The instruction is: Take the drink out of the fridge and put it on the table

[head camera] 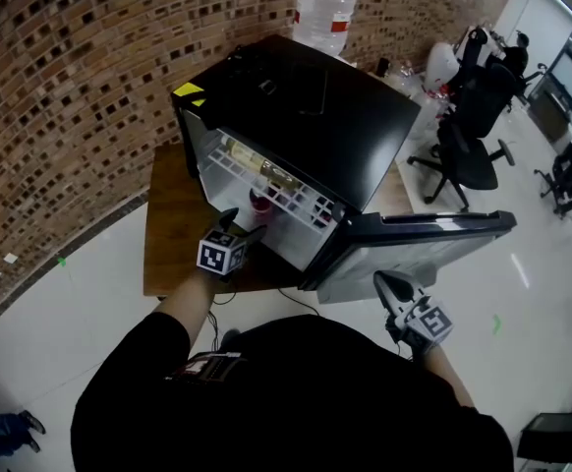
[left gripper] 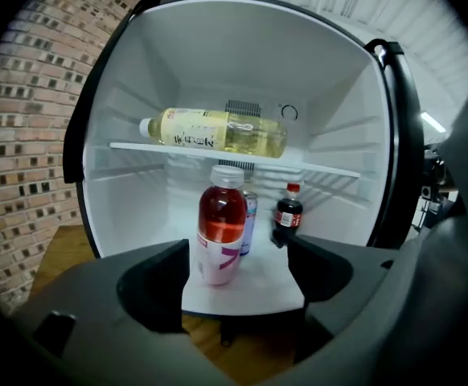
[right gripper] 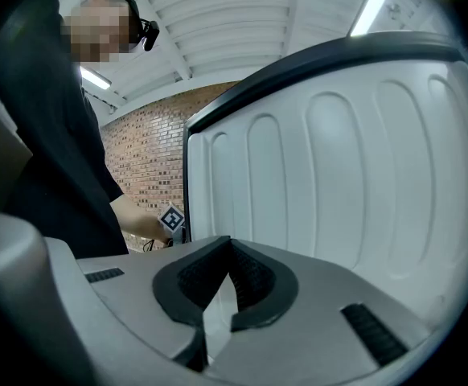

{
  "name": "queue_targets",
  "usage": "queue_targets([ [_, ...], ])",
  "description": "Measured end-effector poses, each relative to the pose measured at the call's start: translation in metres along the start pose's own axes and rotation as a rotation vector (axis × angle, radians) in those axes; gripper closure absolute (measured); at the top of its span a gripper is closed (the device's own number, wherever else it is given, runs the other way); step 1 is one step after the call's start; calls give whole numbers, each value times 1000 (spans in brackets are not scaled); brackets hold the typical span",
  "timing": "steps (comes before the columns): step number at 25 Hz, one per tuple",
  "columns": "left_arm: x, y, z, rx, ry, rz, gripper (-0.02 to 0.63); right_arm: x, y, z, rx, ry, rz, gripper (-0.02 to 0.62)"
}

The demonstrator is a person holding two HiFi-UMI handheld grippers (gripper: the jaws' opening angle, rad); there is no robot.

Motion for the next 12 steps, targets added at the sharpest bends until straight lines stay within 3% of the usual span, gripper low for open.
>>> queue_targets([
  [6, -5, 39, -16, -45, 84, -33, 203, -5, 4, 1, 8, 0, 11, 584],
  [12, -10, 73, -22, -38, 89, -55, 190, -7, -3, -1, 32, -7, 10, 584],
])
Point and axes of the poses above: the fingertips, and each gripper's own axes: y forward along the fingers, z to its right, x out of its underside, the point moved 7 cm from there along -y, backward along the fingers, and after that the axes turned 4 degrees about z, right-handed, at the moved point
